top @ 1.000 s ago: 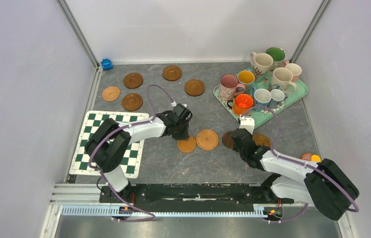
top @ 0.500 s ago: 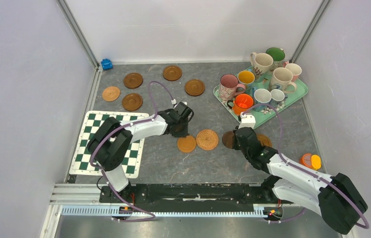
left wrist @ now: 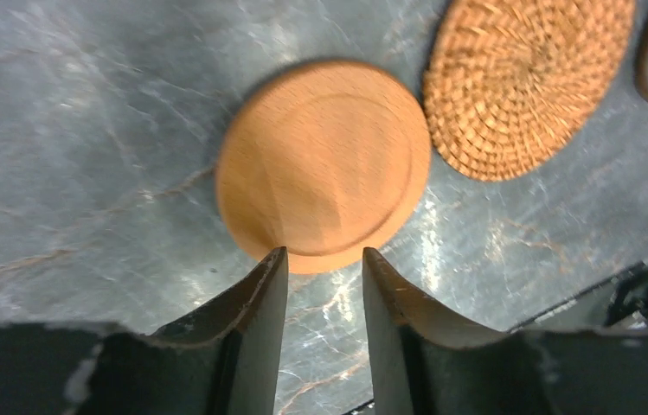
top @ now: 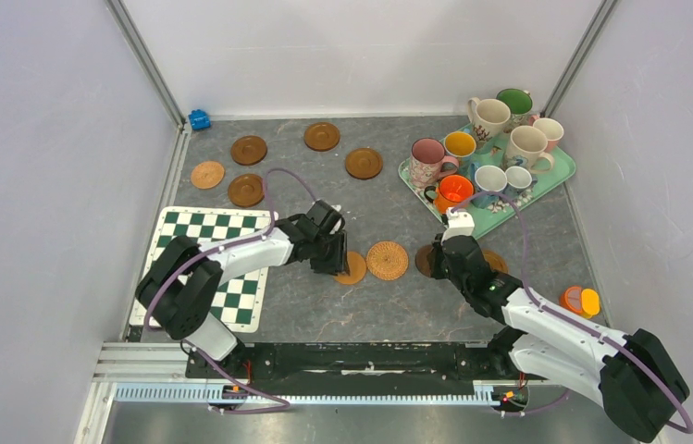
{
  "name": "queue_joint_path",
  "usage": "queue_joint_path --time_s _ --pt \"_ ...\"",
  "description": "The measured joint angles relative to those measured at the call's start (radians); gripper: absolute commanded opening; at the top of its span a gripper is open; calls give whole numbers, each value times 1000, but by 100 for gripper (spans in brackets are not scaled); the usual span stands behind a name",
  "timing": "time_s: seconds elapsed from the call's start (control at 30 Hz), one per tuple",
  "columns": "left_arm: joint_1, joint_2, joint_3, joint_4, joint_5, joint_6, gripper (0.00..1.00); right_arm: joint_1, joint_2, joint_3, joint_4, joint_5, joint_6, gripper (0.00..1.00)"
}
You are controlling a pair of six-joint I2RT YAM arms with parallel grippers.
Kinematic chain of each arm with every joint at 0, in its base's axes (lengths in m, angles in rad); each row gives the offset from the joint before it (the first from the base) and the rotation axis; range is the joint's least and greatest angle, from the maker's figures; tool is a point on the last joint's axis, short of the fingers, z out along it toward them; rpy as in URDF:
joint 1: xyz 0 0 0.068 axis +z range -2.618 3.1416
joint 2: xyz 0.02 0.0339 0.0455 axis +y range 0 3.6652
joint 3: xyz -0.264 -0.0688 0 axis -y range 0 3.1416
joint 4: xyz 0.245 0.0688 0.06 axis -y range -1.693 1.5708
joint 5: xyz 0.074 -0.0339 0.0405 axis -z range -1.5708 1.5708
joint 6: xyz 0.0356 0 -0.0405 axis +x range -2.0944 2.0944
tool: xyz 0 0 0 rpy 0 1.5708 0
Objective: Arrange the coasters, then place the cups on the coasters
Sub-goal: Move the coaster to the center of the board.
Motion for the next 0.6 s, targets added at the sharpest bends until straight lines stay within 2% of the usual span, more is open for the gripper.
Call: queue_joint_path --time_s 0.27,0.6 --pt "-16 -34 -114 188 169 -20 50 0 0 0 0 -44 -13 3" --pt "-34 29 -129 355 273 -62 52 0 0 0 0 -52 -16 3"
